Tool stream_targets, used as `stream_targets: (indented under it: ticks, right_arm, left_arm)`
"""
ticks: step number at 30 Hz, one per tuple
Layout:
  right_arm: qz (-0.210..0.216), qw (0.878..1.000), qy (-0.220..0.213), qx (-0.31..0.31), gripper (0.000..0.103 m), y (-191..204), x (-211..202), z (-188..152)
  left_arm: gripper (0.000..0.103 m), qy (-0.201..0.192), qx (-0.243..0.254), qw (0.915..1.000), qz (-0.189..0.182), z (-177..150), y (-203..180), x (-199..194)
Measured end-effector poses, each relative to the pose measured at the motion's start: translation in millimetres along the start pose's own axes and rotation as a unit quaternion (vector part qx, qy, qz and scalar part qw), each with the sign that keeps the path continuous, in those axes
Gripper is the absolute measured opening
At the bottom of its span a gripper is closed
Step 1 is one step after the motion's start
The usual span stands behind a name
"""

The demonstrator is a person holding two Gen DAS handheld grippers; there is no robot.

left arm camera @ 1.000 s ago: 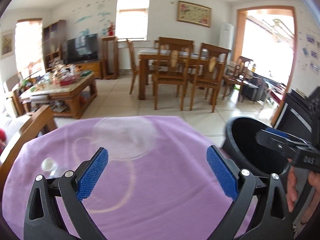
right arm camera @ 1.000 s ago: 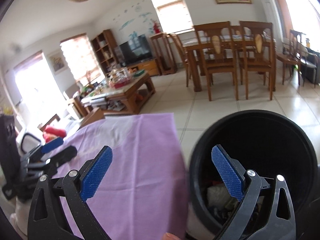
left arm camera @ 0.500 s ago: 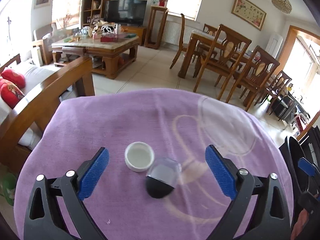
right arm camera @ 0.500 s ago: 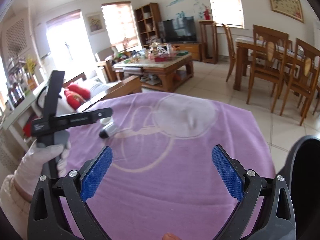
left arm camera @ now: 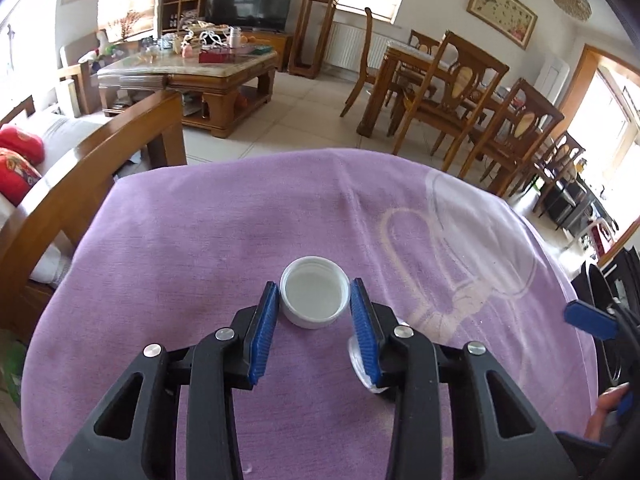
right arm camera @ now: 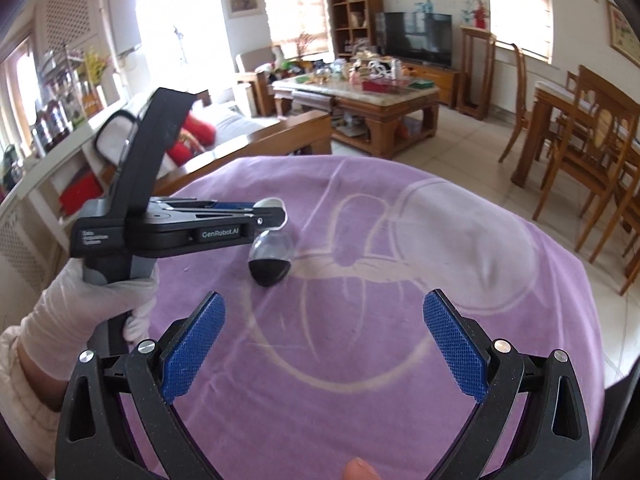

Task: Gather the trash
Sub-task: 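Grasp the white bottle cap with the left tool while the right tool grasps the clear capsule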

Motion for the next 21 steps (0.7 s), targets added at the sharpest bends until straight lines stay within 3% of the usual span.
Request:
stream_targets:
  ticks: [5,7,11,13,18,21]
  right_arm:
    - [0.009,0.999,0.023,-0.024,0.089,14.2,36.7,18.0]
    - [0.006,0.999,0.031,-0.036,0.080,20.3,48.3,23.5]
    - [0.000,0.997,0.053,-0.049,0.074,29.8,75.0,33.2]
    - [-0.001,0.997,0.064,-0.052,0.061,32.4,85.9,34.8]
    - [-0.002,0.996,0.068,-0.052,0.057,35.1,95.8,37.2]
    - [-0.005,0.997,0.064,-0.047,0.041,34.1,94.2,35.9]
  left_arm:
    - [0.036,-0.045,-0.036,0.9983,-0.011,8.0,16.3,-25.3]
    - [0.036,-0.057,-0.045,0.9973,-0.011,7.7,22.0,-33.0]
    - [0.036,-0.060,-0.056,0.9965,-0.014,10.9,26.5,-37.3]
    - [0.036,-0.062,-0.060,0.9961,-0.018,13.8,26.3,-37.5]
    - [0.037,-0.060,-0.065,0.9959,-0.020,17.5,29.5,-36.8]
    - [0.036,-0.061,-0.061,0.9961,-0.020,16.2,27.6,-36.7]
Point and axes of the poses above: each gripper's, at about its wrist camera, not at the fingertips, and x roughly the way its jaws point, y to its left, z to its top, the point moved 2 cm from there along x, roughly the way its jaws point, and after that the axes turned 13 degrees about -x, right-handed, at the moved point
